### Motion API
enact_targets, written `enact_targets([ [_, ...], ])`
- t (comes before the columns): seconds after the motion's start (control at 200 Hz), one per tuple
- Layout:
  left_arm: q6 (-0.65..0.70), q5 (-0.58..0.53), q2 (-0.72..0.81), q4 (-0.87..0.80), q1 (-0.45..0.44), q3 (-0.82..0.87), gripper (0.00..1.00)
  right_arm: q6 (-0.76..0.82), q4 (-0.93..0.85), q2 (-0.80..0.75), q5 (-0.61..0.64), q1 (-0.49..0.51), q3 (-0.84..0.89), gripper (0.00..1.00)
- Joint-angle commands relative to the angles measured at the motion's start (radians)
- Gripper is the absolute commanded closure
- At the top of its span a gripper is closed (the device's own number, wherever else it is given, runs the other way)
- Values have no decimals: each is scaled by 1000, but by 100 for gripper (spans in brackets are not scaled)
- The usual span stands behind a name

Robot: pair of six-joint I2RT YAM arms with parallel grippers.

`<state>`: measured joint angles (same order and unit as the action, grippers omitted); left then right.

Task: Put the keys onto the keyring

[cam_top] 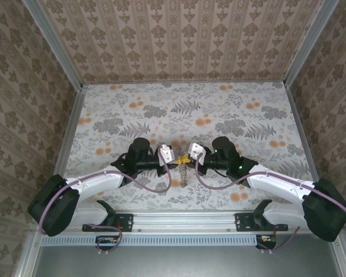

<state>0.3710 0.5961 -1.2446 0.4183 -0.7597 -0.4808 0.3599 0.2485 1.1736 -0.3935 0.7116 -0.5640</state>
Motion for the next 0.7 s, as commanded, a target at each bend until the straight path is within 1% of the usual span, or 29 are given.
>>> enact_targets([
  [0.0,17,22,-3,37,-10,-34,100,-19,39,13,47,6,-36,100],
  [0.225,20,27,-6,36,-10,-35,100,-3,29,18,88,17,-42,100],
  [0.35,20,27,-7,38,-11,-35,100,4,8,23,133,26,-52,100],
  [0.495,23,22,-3,38,-10,-32,100,-18,-3,14,218,26,-47,100],
  [0.695,28,16,-3,38,-10,-24,100,-58,-16,2,240,26,-42,100],
])
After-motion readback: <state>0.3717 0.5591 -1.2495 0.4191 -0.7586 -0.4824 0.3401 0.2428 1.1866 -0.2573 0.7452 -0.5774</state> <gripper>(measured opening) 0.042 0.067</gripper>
